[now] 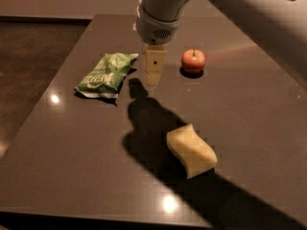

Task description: Move green jalapeno chip bag near sponge

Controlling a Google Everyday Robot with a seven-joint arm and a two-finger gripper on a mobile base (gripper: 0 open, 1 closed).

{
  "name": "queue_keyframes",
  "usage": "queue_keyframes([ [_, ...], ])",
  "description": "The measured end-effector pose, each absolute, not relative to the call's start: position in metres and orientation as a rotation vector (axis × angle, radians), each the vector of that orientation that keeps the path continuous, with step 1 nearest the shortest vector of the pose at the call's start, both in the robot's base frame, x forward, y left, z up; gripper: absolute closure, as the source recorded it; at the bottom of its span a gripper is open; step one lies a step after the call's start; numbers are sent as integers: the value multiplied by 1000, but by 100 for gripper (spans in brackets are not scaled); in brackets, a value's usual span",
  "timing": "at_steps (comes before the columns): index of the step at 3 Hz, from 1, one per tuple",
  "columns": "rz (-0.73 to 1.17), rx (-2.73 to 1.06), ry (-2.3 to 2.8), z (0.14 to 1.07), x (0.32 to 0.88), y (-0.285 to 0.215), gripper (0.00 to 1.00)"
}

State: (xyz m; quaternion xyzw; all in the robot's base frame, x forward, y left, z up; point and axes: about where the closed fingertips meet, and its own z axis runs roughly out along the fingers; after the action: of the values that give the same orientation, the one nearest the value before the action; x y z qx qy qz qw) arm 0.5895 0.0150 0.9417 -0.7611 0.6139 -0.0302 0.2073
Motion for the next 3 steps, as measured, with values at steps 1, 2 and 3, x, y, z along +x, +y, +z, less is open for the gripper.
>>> queue_keyframes([
  [1,-88,-2247,1610,919,598,40,0],
  [2,-88,-2363,1526,899,602,61,0],
  [3,-79,-2437,1470,883,606,77,0],
])
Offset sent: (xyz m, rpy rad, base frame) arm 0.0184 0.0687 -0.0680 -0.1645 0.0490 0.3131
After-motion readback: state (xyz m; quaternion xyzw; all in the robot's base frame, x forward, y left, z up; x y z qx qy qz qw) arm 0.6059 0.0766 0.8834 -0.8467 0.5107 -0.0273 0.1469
